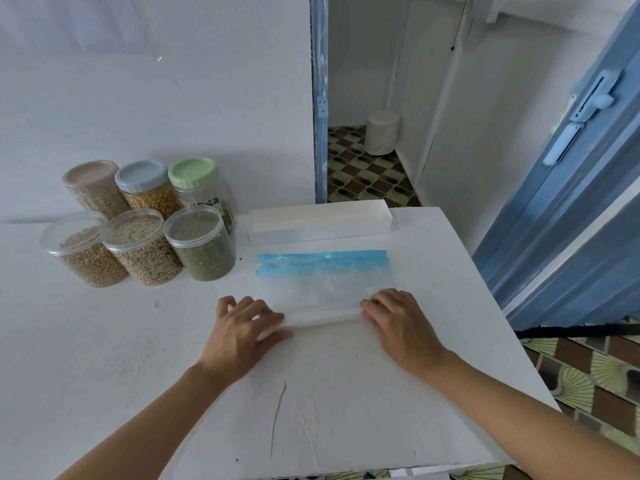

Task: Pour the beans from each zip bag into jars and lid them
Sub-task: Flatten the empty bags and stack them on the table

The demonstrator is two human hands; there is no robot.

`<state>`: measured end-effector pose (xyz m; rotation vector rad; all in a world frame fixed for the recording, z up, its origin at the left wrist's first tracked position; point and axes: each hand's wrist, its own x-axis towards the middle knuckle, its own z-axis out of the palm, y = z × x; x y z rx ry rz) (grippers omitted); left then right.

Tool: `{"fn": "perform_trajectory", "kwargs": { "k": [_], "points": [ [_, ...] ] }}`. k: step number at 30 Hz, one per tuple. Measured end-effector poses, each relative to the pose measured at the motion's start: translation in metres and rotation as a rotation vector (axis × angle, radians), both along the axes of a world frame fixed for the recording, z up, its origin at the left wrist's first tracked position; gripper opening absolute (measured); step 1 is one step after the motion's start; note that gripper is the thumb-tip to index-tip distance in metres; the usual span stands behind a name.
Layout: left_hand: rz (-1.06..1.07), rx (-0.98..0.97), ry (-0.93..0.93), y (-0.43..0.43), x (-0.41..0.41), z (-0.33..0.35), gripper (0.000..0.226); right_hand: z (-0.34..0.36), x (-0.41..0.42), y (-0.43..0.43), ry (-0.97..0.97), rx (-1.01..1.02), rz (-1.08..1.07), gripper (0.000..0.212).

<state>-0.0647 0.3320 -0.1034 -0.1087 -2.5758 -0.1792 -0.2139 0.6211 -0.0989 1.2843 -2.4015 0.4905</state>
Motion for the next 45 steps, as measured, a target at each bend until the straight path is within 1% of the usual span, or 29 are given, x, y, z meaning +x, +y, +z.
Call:
{"fn": "perform_trajectory", "kwargs": {
  "k": [3, 5, 7, 9, 11, 12, 13, 14, 16, 18, 20, 21, 23, 25, 27, 28, 30, 33, 35, 39, 41, 43, 45],
  "points": [
    [-0.028, 0.037, -0.058, -0.005, -0.003, 0.003, 0.049, -0.003, -0.003, -0.005, -0.102, -0.098, -0.058, 0.016],
    [-0.012, 0.110, -0.096, -0.007, -0.011, 0.009, 0.059, -0.005, -0.004, -0.007, -0.157, -0.141, -0.097, 0.013],
    [0.028, 0.177, -0.158, -0.009, -0.021, 0.016, 0.063, -0.006, -0.007, -0.008, -0.196, -0.170, -0.130, 0.012],
    [0.095, 0.279, -0.251, -0.010, -0.030, 0.021, 0.056, -0.006, -0.010, -0.011, -0.203, -0.177, -0.161, 0.012],
    [0.168, 0.360, -0.354, -0.010, -0.035, 0.025, 0.039, -0.003, -0.012, -0.013, -0.203, -0.187, -0.175, 0.009],
    [0.200, 0.367, -0.369, -0.009, -0.037, 0.026, 0.029, -0.001, -0.013, -0.015, -0.199, -0.189, -0.179, 0.008],
    [0.222, 0.365, -0.358, -0.008, -0.038, 0.026, 0.022, 0.001, -0.013, -0.016, -0.185, -0.192, -0.183, 0.006],
    [0.240, 0.361, -0.331, -0.006, -0.039, 0.026, 0.022, 0.003, -0.013, -0.017, -0.165, -0.192, -0.191, 0.006],
    [0.275, 0.321, -0.300, 0.001, -0.039, 0.027, 0.028, 0.006, -0.012, -0.020, -0.112, -0.187, -0.220, 0.006],
    [0.310, 0.193, -0.271, 0.007, -0.036, 0.027, 0.026, 0.006, -0.012, -0.023, -0.073, -0.176, -0.230, 0.009],
    [0.320, 0.083, -0.226, 0.011, -0.032, 0.028, 0.019, 0.004, -0.013, -0.023, -0.055, -0.175, -0.192, 0.010],
    [0.291, 0.070, -0.191, 0.011, -0.031, 0.028, 0.017, 0.002, -0.014, -0.022, -0.043, -0.174, -0.163, 0.009],
    [0.145, 0.071, -0.093, 0.011, -0.029, 0.023, 0.012, 0.001, -0.016, -0.016, -0.006, -0.151, -0.095, 0.009],
    [0.002, 0.045, -0.015, 0.008, -0.026, 0.016, 0.008, 0.002, -0.017, -0.007, 0.037, -0.108, -0.033, 0.016],
    [-0.072, 0.042, -0.026, 0.003, -0.024, 0.011, 0.018, 0.002, -0.014, 0.005, 0.038, -0.066, -0.003, 0.024],
    [-0.100, 0.045, -0.042, -0.001, -0.022, 0.009, 0.023, 0.001, -0.014, 0.010, 0.022, -0.065, -0.008, 0.024],
    [-0.160, 0.054, -0.085, -0.012, -0.019, 0.006, 0.029, -0.001, -0.014, 0.015, -0.009, -0.094, -0.037, 0.017],
    [-0.195, 0.110, -0.164, -0.024, -0.018, 0.008, 0.038, -0.002, -0.013, 0.011, -0.074, -0.120, -0.092, 0.022],
    [-0.142, 0.160, -0.186, -0.025, -0.023, 0.011, 0.041, 0.002, -0.015, 0.006, -0.109, -0.144, -0.116, 0.018],
    [-0.032, 0.274, -0.134, -0.020, -0.037, 0.016, 0.033, 0.005, -0.025, -0.007, -0.178, -0.160, -0.159, 0.006],
    [0.029, 0.385, -0.182, -0.016, -0.047, 0.020, 0.027, 0.008, -0.027, -0.014, -0.198, -0.169, -0.191, 0.008],
    [0.182, 0.492, -0.277, -0.009, -0.054, 0.027, 0.014, 0.011, -0.028, -0.019, -0.178, -0.185, -0.222, 0.012],
    [0.297, 0.506, -0.284, -0.002, -0.055, 0.030, 0.008, 0.012, -0.029, -0.024, -0.136, -0.176, -0.239, 0.012]
  ]
}}
